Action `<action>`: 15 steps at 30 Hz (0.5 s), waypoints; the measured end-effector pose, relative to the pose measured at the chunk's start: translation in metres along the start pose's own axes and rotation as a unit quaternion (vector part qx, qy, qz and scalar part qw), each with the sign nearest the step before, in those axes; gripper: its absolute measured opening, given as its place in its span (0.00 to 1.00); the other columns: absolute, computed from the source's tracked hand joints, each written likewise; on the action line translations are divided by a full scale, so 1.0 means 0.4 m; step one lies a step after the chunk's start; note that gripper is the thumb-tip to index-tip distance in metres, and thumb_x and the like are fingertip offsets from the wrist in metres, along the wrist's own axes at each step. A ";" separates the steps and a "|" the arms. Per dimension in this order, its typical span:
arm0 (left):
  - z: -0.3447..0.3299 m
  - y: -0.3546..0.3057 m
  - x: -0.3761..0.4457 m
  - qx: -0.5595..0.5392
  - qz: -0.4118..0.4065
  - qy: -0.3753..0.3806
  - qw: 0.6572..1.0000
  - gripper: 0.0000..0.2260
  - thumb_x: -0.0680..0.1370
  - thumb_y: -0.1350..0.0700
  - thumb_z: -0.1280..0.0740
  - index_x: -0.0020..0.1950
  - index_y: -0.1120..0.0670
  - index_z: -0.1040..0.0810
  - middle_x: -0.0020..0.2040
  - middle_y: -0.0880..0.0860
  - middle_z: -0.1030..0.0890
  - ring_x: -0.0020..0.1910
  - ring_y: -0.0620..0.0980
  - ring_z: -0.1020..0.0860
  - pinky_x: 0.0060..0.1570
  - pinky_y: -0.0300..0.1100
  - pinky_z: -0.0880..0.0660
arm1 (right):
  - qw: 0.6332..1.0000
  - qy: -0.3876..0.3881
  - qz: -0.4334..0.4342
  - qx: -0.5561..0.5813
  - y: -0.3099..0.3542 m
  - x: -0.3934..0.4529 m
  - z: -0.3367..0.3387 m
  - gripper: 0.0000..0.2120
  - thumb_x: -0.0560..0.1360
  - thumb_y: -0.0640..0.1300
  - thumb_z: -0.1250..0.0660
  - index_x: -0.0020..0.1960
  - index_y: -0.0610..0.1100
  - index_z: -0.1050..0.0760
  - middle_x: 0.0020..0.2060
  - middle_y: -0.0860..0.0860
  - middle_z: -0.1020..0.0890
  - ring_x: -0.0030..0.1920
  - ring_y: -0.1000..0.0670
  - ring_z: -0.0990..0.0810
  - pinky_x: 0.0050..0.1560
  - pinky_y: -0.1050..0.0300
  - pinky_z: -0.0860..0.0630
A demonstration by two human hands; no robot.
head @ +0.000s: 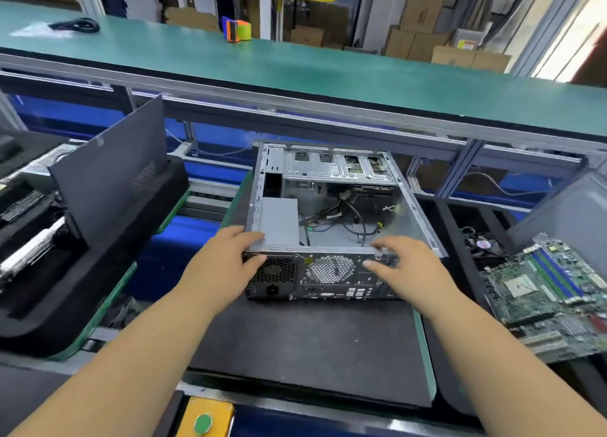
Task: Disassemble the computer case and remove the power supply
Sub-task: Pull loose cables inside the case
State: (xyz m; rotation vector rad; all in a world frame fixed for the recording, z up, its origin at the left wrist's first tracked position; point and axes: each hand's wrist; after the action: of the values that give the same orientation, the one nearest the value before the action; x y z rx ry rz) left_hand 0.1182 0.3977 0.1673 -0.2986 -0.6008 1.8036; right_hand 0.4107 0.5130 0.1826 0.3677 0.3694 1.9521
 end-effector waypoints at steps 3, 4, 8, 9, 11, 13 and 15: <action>-0.001 0.009 0.001 -0.021 -0.006 0.016 1.000 0.19 0.78 0.50 0.32 0.69 0.43 0.26 0.72 0.51 0.30 0.71 0.48 0.33 0.68 0.42 0.37 | 1.000 -0.009 -0.011 -0.015 0.003 -0.008 -0.007 0.18 0.75 0.53 0.28 0.64 0.53 0.22 0.59 0.53 0.20 0.60 0.48 0.26 0.62 0.51 0.28; 0.000 0.010 0.000 -0.020 -0.006 0.016 1.000 0.19 0.78 0.51 0.32 0.69 0.43 0.26 0.73 0.51 0.30 0.71 0.49 0.33 0.69 0.42 0.37 | 1.000 -0.010 -0.018 -0.015 0.004 -0.008 -0.009 0.17 0.75 0.52 0.29 0.64 0.53 0.22 0.59 0.52 0.20 0.60 0.47 0.25 0.61 0.50 0.28; 0.002 0.009 -0.007 -0.035 0.005 0.022 0.999 0.19 0.78 0.53 0.32 0.69 0.41 0.26 0.74 0.51 0.32 0.71 0.48 0.32 0.70 0.46 0.34 | 0.999 -0.029 -0.041 -0.008 0.006 -0.020 -0.020 0.12 0.78 0.49 0.32 0.62 0.53 0.21 0.57 0.52 0.18 0.58 0.48 0.23 0.59 0.52 0.27; 0.001 0.008 -0.010 -0.042 0.009 0.024 0.999 0.20 0.78 0.54 0.32 0.69 0.40 0.26 0.74 0.51 0.32 0.70 0.48 0.31 0.69 0.46 0.34 | 0.998 -0.039 -0.040 -0.011 0.002 -0.028 -0.023 0.12 0.78 0.49 0.32 0.61 0.53 0.20 0.57 0.52 0.18 0.58 0.48 0.22 0.58 0.52 0.27; -0.003 0.002 -0.018 -0.052 0.012 0.026 0.998 0.20 0.78 0.55 0.31 0.68 0.39 0.26 0.74 0.51 0.32 0.69 0.47 0.29 0.69 0.45 0.33 | 0.998 -0.054 -0.037 -0.019 -0.009 -0.044 -0.023 0.11 0.78 0.48 0.33 0.61 0.54 0.20 0.55 0.52 0.17 0.58 0.47 0.22 0.57 0.52 0.27; -0.014 -0.005 -0.033 -0.052 0.011 0.025 0.998 0.21 0.77 0.55 0.31 0.67 0.38 0.26 0.74 0.50 0.32 0.70 0.47 0.29 0.68 0.41 0.34 | 0.997 -0.059 -0.035 -0.025 -0.028 -0.055 -0.018 0.11 0.78 0.48 0.33 0.60 0.54 0.20 0.55 0.52 0.17 0.57 0.47 0.22 0.57 0.51 0.27; -0.030 -0.016 -0.050 -0.062 0.014 0.025 0.998 0.21 0.77 0.56 0.30 0.67 0.37 0.26 0.74 0.49 0.32 0.69 0.45 0.29 0.65 0.36 0.34 | 0.998 -0.057 -0.027 -0.025 -0.051 -0.061 -0.008 0.11 0.78 0.48 0.32 0.60 0.53 0.20 0.54 0.52 0.17 0.56 0.47 0.22 0.57 0.52 0.27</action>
State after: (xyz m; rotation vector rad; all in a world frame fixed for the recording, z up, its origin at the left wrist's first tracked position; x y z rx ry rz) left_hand 0.1353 0.3831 0.1589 -0.4363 -0.6781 1.7830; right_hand 0.4357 0.4981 0.1692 0.4312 0.2535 1.8754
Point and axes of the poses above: each hand's wrist, its own x-axis towards the middle knuckle, its own z-axis out of the back of the hand, y = z × x
